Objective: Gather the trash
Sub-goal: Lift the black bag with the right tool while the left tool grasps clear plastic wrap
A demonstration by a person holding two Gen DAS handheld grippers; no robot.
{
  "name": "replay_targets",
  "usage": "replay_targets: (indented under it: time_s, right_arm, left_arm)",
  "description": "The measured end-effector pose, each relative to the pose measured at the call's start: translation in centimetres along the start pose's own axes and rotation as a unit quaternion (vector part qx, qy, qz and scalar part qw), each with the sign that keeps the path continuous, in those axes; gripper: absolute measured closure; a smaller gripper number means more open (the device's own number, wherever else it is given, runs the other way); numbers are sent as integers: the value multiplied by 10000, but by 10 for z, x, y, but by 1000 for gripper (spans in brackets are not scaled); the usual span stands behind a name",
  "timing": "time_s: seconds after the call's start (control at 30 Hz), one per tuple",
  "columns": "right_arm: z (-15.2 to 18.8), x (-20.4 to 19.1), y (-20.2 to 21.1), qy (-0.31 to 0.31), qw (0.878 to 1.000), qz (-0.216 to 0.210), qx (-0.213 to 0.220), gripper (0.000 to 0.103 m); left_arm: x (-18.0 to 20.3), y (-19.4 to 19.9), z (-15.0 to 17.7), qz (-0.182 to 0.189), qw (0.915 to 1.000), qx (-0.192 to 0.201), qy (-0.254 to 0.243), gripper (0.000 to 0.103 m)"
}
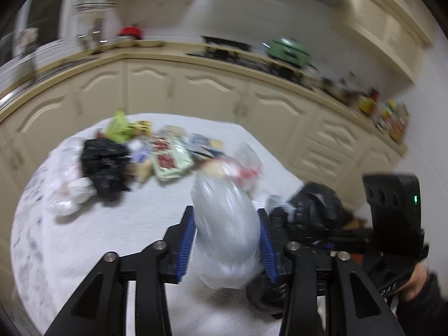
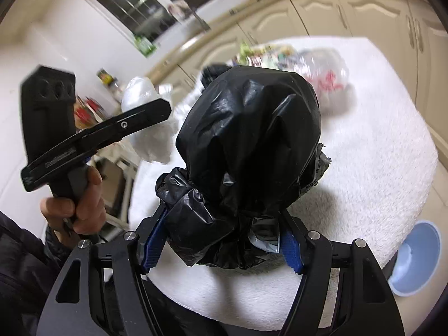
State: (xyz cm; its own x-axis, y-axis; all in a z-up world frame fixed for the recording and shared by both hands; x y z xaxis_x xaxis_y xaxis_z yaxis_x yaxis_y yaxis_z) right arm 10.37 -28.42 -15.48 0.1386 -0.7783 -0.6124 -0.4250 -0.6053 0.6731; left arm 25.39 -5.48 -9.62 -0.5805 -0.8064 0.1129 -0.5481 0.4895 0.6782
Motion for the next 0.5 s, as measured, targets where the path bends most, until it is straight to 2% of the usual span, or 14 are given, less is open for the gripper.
replay_targets:
  time_s: [0.07,0.13,0.2,0.27,0.43,0.5]
  right_arm:
    - [0,1,-4,-31,10000,41,-54,32]
    - [1,1,-4,-82,9999,56,-60,32]
    - [2,3,-4,-93,9999,91,-85,32]
    - [1,3,-5,-108,9998,94,-101,32]
    - [0,13,-4,-203,9997,102,-126,32]
    - [6,17,-1,-270,9996,42,-114,32]
  left_arm:
    - [2,-19,1,94,9993,-279,-221,45]
    - [2,-35,1,151,9981,-463,-367,40]
    - [-3,-42,-2,147,9981,-494,-330,20]
    - [-12,-47,-6,73,9984,-496,-251,6]
    - [-3,-74,-21,411,9933,-658,-860,7]
    - [-11,-85,-27,850,9888,-778,-945,10]
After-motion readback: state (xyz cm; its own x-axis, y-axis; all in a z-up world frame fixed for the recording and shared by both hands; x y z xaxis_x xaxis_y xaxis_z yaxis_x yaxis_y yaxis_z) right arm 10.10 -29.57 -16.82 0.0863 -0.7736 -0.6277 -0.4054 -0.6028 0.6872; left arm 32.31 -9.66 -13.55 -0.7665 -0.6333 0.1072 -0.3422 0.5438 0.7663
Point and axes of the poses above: each gripper's, at about its wrist camera, not at the fingertips, and y roughly against the way its jaws point, x to its right, z to its underside, the point moved 1 cm from there along -y, roughly the way its jaws point, and after that the axes turned 7 degrees about -y, right-handed, at the moved point
